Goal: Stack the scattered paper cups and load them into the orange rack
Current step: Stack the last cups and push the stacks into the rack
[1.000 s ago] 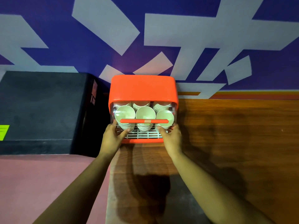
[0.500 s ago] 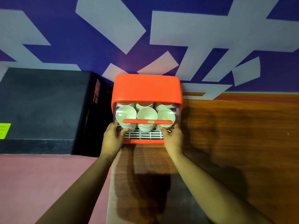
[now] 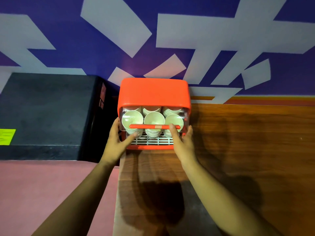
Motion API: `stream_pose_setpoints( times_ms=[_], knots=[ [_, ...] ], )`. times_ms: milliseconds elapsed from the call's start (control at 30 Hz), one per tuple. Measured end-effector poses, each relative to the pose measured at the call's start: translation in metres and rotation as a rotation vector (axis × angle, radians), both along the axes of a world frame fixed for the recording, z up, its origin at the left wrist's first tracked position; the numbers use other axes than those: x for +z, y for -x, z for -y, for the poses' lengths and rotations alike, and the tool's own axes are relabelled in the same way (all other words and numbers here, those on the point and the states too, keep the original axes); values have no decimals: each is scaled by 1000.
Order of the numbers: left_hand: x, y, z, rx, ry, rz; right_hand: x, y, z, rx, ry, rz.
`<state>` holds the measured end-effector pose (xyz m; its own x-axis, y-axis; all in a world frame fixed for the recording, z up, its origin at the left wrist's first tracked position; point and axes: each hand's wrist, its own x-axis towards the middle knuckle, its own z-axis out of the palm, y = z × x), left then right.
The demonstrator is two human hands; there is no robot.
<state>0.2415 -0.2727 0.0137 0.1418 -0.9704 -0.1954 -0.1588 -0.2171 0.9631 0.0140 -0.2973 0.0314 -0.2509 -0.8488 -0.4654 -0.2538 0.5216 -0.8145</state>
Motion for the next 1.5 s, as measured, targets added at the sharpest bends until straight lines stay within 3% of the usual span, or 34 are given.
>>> stream_pose_setpoints(
  times_ms=[167,367,700,1267,1367,1500],
  knots=[
    [13,8,6,63,55,-64,1,-24,15,-133,-1,-6],
    [11,3,-5,33,-24,-112,-3,-21,0,-111,-82,5],
    [10,-1,-2,26,-86,-174,-2,-21,-8,-108,-49,33],
    [14,-11,-2,-108,-131,-104,5,-14,-14,-12,-66,-13],
    [15,-13,-5,-185,-80,-43,3,-9,-23,79,-16,-142],
    [19,-9,2,-217,1,59,-3,-20,-27,129,215,-539]
  ],
)
